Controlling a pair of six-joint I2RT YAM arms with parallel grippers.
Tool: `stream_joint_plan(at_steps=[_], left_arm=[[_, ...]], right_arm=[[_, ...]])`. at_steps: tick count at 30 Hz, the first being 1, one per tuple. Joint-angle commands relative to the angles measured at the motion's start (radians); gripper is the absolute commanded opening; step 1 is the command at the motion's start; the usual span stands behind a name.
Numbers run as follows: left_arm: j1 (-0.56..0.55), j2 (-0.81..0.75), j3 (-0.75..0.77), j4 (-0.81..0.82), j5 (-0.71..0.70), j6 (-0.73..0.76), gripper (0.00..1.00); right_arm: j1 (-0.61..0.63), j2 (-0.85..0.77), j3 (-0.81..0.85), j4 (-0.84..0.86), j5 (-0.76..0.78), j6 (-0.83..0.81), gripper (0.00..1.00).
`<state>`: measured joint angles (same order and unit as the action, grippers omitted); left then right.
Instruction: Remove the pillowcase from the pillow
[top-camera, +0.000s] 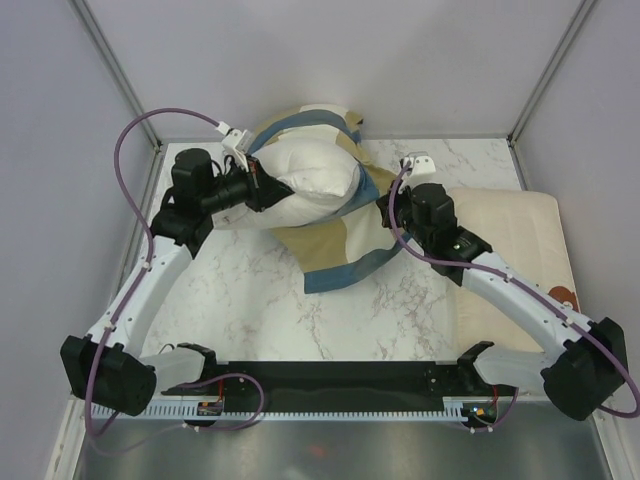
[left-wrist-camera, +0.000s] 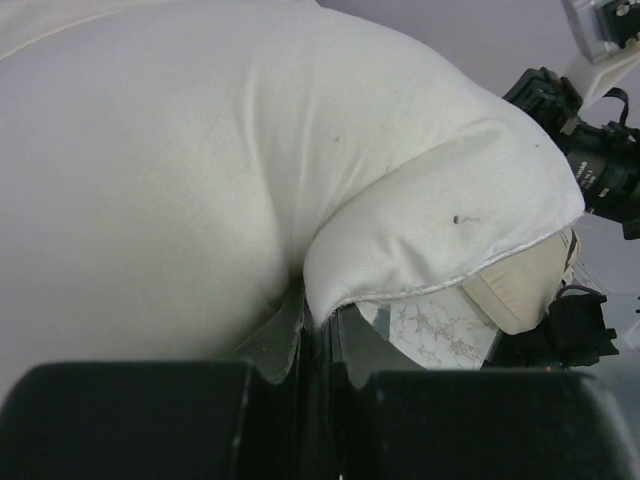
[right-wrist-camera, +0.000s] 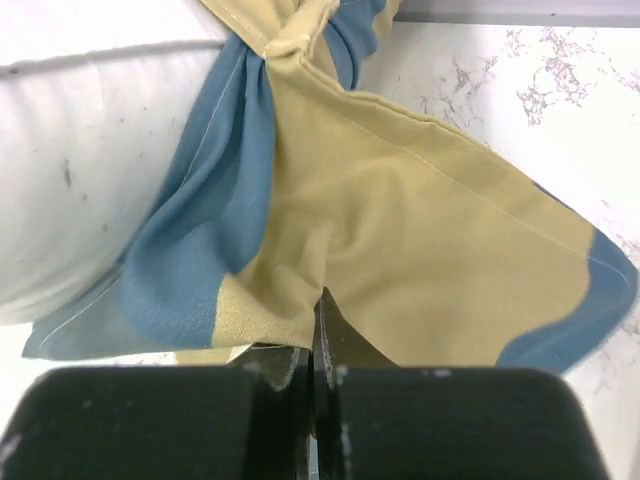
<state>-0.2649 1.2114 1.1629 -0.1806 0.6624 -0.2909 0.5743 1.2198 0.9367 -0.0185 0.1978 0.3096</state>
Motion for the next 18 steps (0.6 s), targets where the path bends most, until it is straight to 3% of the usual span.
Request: stream_joint_plan(at_steps=[1, 5, 11, 18], left_arm=[[0.006, -0.099, -0.040, -0.026, -0.009, 0.039, 0.02], [0.009, -0.222, -0.039, -0.111, -0.087, 0.024, 0.02], [0.010, -0.276, 0.165, -0.256, -0.083, -0.039, 0.02], [0.013, -0.271, 0.392, -0.313, -0.060, -0.114, 0.02]], right_arm=[[-0.019, -0.089, 0.028, -0.061, 0.083, -0.017, 0.00], [-0.057, -0.076, -0.009, -0.104, 0.155, -0.020, 0.00], [-0.143, -0.016, -0.082, -0.028, 0.065, 0.026, 0.00], [-0.177, 0.111, -0.110, 0.072, 0.011, 0.057, 0.00]])
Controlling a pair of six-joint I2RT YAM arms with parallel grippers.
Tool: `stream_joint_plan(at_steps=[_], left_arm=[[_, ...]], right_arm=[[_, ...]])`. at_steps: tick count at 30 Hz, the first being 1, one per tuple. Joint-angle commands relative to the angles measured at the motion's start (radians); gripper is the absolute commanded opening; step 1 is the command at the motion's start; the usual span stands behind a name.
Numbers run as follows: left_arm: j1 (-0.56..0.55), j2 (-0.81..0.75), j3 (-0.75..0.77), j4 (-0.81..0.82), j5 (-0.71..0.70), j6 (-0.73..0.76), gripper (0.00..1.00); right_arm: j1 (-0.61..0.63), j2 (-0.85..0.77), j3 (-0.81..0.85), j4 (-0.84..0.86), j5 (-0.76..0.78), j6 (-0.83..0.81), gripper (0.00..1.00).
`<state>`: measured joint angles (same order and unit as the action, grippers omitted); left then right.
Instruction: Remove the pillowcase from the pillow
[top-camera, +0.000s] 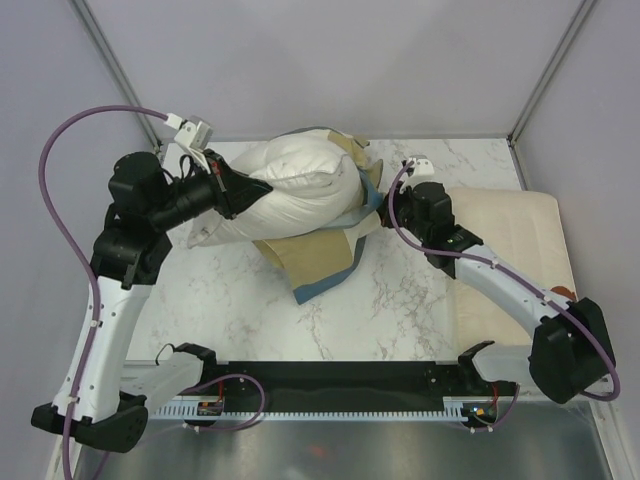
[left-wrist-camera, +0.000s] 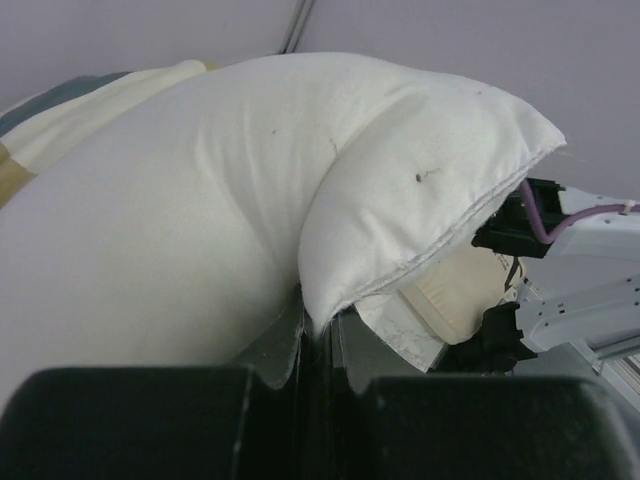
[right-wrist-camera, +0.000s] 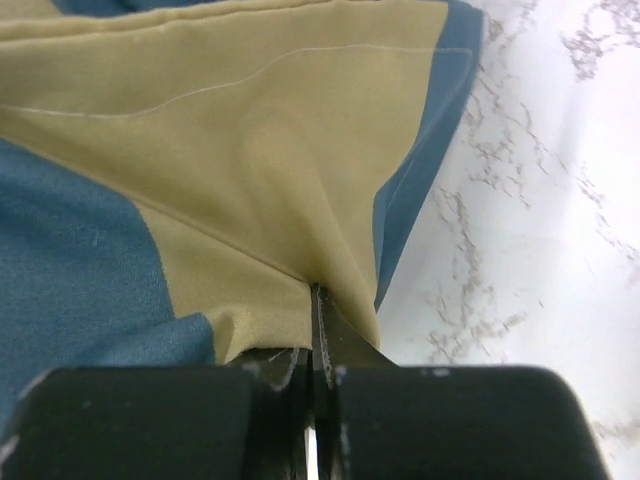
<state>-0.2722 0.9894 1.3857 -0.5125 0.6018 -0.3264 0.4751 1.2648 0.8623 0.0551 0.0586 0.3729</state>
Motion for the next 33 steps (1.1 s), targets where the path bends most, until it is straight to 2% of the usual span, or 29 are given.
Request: stream_joint_plan(at_steps=[1, 5, 8, 16, 20, 21, 22, 23, 24, 25, 26, 27, 29, 33], left_arm=[[0.019, -0.043, 0.200, 0.014, 0.009, -0.089, 0.02], [0.019, -0.021, 0.347, -0.006, 0.039, -0.126, 0.02], [0.019, -0.015, 0.381, -0.018, 0.047, -0.143, 0.02], [0.019, -0.017, 0.331, 0.009, 0.046, -0.198, 0.02], [0.019, 0.020, 0.224, 0.110, 0.041, -0.260, 0.02], [0.019, 0.031, 0.202, 0.126, 0.035, -0.269, 0.02], [0.016, 0.041, 0.152, 0.150, 0.033, -0.284, 0.02], [0.011, 0.049, 0.129, 0.188, 0.000, -0.290, 0.02], [0.005, 0.063, 0.101, 0.225, -0.019, -0.295, 0.02], [-0.016, 0.068, 0.051, 0.259, -0.039, -0.299, 0.02], [-0.030, 0.075, 0.030, 0.290, -0.095, -0.306, 0.02], [-0.042, 0.109, 0.016, 0.348, -0.120, -0.312, 0.02], [-0.100, 0.159, 0.019, 0.365, -0.201, -0.301, 0.02], [-0.222, 0.264, 0.053, 0.384, -0.371, -0.241, 0.02]], right_arm=[[-0.084, 0.080, -0.042, 0.021, 0.133, 0.000, 0.00], [-0.095, 0.156, -0.046, 0.069, 0.118, 0.015, 0.00], [-0.108, 0.231, -0.048, 0.100, 0.107, 0.017, 0.00], [-0.141, 0.315, 0.027, 0.092, 0.066, 0.001, 0.00], [-0.142, 0.225, 0.072, 0.020, 0.037, 0.009, 0.00], [-0.141, 0.196, 0.082, -0.010, 0.027, 0.012, 0.04], [-0.144, 0.167, 0.087, -0.029, 0.023, 0.017, 0.12], [-0.142, 0.104, 0.093, -0.050, 0.020, 0.021, 0.41], [-0.141, 0.073, 0.102, -0.102, 0.015, 0.023, 0.57], [-0.141, 0.041, 0.107, -0.127, 0.017, 0.027, 0.66], [-0.141, -0.022, 0.109, -0.155, 0.023, 0.046, 0.86], [-0.138, -0.053, 0.104, -0.199, 0.033, 0.066, 0.89], [-0.139, -0.158, 0.089, -0.222, 0.037, 0.116, 0.94], [-0.110, -0.350, -0.001, -0.174, -0.017, 0.349, 0.96]])
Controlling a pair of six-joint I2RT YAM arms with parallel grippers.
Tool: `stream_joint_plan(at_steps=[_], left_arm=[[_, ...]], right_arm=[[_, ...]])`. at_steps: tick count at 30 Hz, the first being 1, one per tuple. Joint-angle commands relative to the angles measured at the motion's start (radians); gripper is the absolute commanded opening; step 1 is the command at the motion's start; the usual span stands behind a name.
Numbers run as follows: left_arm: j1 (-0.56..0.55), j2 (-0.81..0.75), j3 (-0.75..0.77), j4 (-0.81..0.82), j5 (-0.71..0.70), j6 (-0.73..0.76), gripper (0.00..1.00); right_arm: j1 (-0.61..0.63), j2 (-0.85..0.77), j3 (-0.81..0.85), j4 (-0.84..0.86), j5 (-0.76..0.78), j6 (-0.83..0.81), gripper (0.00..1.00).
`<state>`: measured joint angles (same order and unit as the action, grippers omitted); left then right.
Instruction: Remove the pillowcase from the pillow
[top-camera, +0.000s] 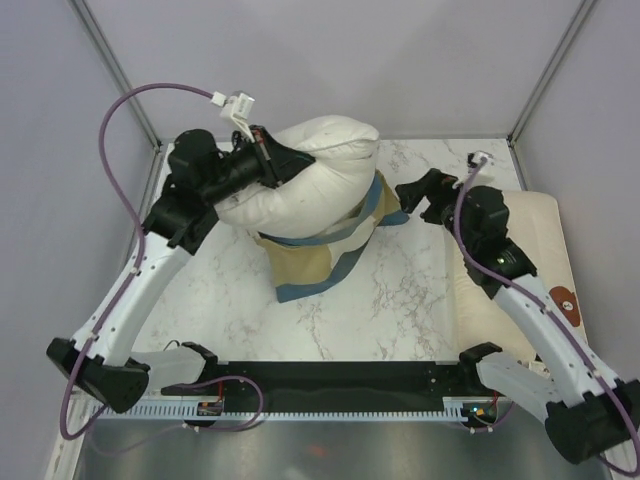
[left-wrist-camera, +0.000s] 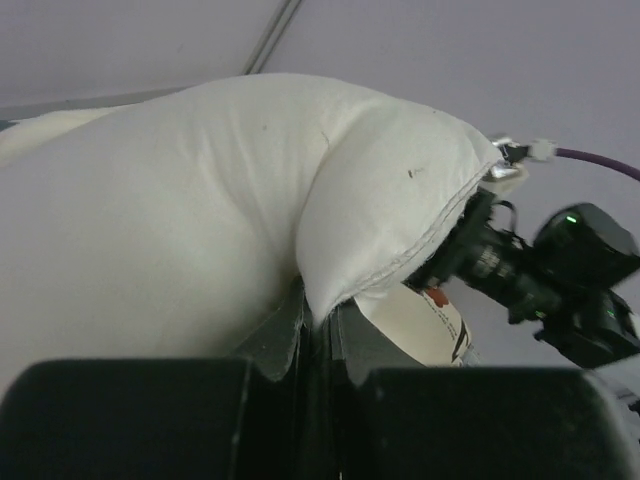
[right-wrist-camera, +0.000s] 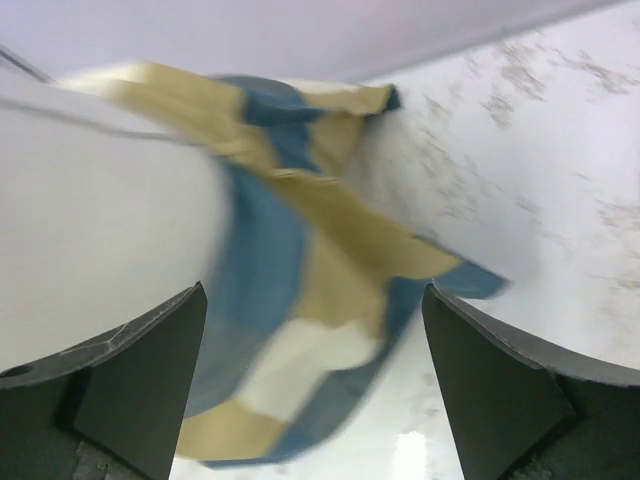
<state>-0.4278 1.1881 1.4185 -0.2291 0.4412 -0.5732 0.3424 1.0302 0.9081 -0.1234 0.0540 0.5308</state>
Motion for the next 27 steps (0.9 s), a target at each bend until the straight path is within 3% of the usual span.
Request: stream_joint_plan(at_steps=[1, 5, 11, 17, 27], left_arm=[[-0.107, 0.094, 0.025, 0.105, -0.241, 0.012, 0.02], [-0.189, 0.151, 0.010, 0.168, -0.401, -0.017, 0.02], [-0.316, 0.281, 0.085, 0.195, -0.539, -0.053, 0.02], [-0.330, 0.331, 0.125, 0.182, -0.478, -0.129, 0.02], [-0.341, 0.323, 0.086, 0.178, -0.397, -0.177, 0.02]], right_arm=[[0.032, -0.180, -0.063, 0.025, -0.029, 0.236, 0.97], [0.089, -0.271, -0.126, 0.146, -0.052, 0.356, 0.97], [0.291, -0.182, -0.078, 0.156, -0.060, 0.270, 0.97], [0.460, -0.107, -0.054, 0.194, 0.055, 0.209, 0.98], [0.544, -0.010, -0.044, 0.372, 0.115, 0.213, 0.98]])
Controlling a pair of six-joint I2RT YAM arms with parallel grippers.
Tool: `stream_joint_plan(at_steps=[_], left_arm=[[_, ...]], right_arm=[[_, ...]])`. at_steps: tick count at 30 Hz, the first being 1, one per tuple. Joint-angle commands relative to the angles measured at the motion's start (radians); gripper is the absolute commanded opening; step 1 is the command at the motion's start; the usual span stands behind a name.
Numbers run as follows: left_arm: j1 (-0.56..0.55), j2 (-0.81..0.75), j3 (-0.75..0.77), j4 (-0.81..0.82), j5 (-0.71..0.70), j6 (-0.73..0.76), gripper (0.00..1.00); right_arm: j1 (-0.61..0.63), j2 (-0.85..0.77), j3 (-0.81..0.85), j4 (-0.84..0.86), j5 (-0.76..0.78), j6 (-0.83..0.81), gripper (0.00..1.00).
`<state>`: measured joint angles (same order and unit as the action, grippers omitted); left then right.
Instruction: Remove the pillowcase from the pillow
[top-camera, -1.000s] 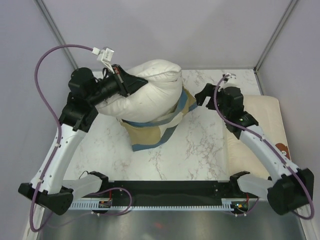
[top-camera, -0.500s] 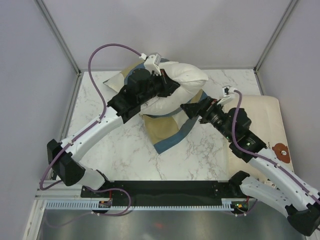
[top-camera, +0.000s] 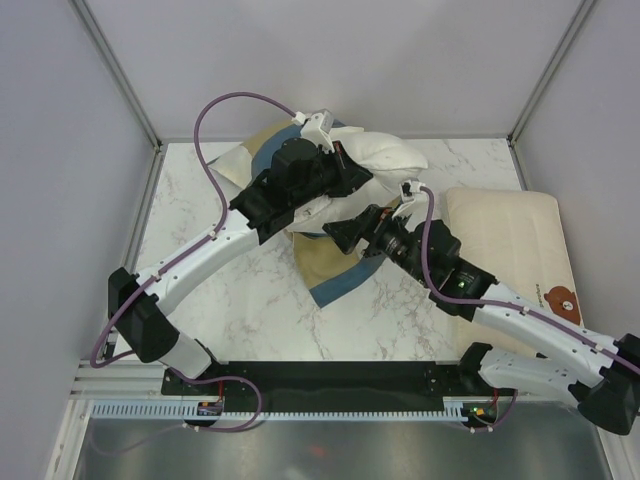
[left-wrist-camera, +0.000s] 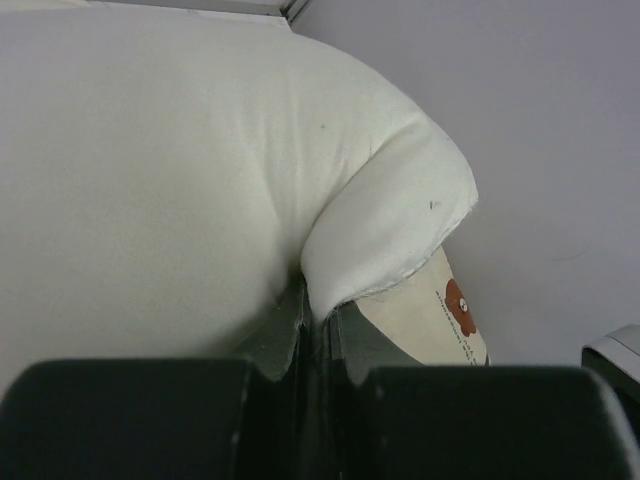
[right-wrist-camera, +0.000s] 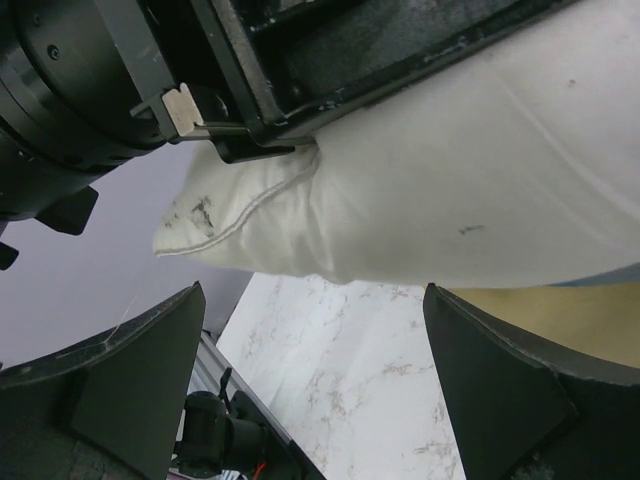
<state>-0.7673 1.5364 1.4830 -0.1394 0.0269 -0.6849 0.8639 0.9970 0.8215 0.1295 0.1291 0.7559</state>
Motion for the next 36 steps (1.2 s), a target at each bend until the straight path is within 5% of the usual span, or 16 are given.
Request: stream_joint_plan(at_steps=[1, 17, 18, 19, 21, 22, 24, 25, 28, 36], left_arm=[[-0.001, -0.031, 0.017, 0.087, 0.015, -0.061, 0.02], [-0.033, -0.044, -0.052, 0.119, 0.122, 0.110, 0.02], [-0.033, -0.045, -0.056, 0.119, 0.126, 0.117, 0.02], [-0.036, -0.053, -0.059, 0.121, 0.130, 0.131, 0.02], [-0.040, -0.064, -0.073, 0.130, 0.117, 0.154, 0.02], [-0.040, -0.073, -0.078, 0.130, 0.117, 0.162, 0.06], [-0.041, -0.084, -0.085, 0.130, 0.120, 0.185, 0.20], [-0.041, -0.091, -0.090, 0.124, 0.123, 0.194, 0.42], [-0.038, -0.122, -0.089, 0.071, 0.114, 0.237, 0.72], [-0.014, -0.326, -0.156, 0.004, -0.013, 0.338, 0.90]], right_arm=[[0.027, 0.038, 0.042, 0.133, 0.047, -0.007, 0.98], [0.104, 0.204, 0.097, 0.262, 0.317, 0.010, 0.95], [0.106, 0.213, 0.102, 0.262, 0.328, 0.007, 0.91], [0.107, 0.219, 0.110, 0.254, 0.340, 0.011, 0.68], [0.106, 0.239, 0.128, 0.249, 0.342, 0.013, 0.46], [0.107, 0.245, 0.134, 0.246, 0.340, 0.014, 0.26], [0.106, 0.250, 0.140, 0.240, 0.334, 0.014, 0.12], [0.107, 0.247, 0.137, 0.239, 0.339, 0.016, 0.00], [0.106, 0.204, 0.113, 0.207, 0.360, 0.005, 0.00], [0.107, -0.052, -0.054, 0.009, 0.532, -0.013, 0.00]])
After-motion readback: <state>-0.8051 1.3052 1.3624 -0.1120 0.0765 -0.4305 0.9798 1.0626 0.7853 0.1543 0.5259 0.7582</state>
